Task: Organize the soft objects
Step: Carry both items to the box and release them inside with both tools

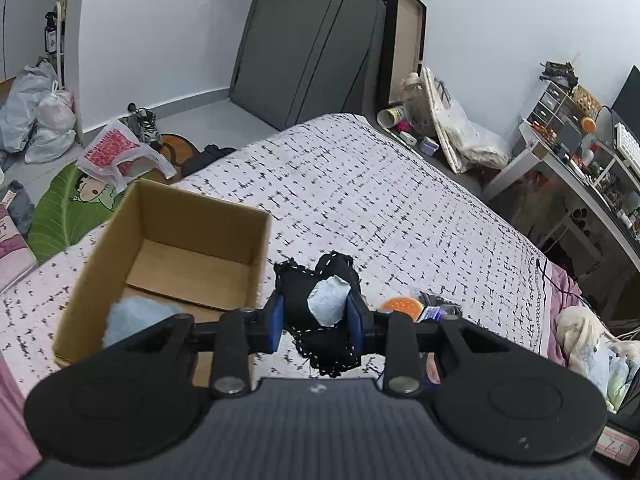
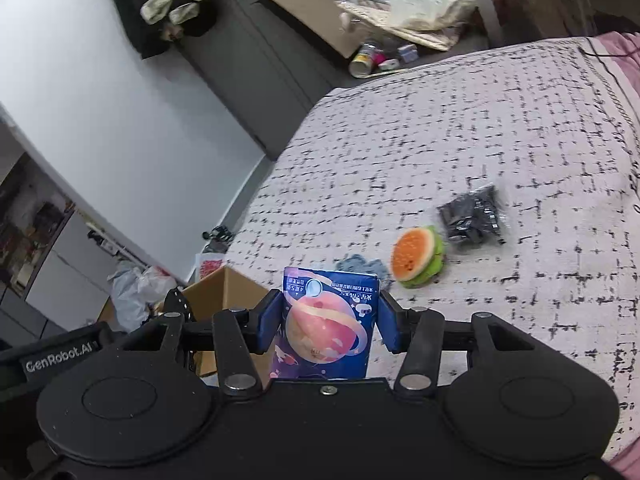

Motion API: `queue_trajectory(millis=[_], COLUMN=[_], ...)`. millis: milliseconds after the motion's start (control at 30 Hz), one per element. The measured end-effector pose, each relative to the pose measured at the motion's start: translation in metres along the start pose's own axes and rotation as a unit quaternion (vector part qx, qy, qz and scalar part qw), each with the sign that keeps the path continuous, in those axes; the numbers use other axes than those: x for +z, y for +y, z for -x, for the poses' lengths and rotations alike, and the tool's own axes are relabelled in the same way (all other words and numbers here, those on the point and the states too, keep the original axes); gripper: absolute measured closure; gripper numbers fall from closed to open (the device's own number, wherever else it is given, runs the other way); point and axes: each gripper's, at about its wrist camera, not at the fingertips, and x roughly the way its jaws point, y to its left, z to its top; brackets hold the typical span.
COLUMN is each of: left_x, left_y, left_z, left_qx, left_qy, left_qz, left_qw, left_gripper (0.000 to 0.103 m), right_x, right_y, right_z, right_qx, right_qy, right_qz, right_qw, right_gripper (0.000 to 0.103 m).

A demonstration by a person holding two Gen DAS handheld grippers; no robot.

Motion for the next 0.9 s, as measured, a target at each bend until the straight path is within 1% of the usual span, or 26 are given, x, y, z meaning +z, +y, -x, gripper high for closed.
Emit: queue_trajectory(millis=[333, 467, 633, 900], left_x=[0.004, 0.008, 0.013, 0.016], left_y=[0.034, 0.052, 0.076, 0.108], left_z=[0.015, 0.016, 0.012, -0.001], left_qx=[0.016, 0.025, 0.034, 0.036], left_qy=[-0.009, -0.011, -0.007, 0.005], left_qz=[0.02, 0.031, 0.047, 0.069], left_qw=[0.9996, 0.9991, 0.9983, 0.9969], left_gripper=[0.071, 0.071, 0.071, 0.071], right_x=[-0.014, -0.017, -0.024, -0.035], right_y=[0.034, 0.046, 0.061, 0.081], right_z=[0.007, 0.005, 0.0, -0.015], right_qx=[0.029, 0.051, 0.065, 0.07], right_qy=[0.007, 0.008, 0.01, 0.022], right_qz=[0.059, 0.073, 0.097, 0.125], right_qw=[0.998, 0.996, 0.993, 0.989], right_gripper=[0.054, 0.054, 0.054, 0.054])
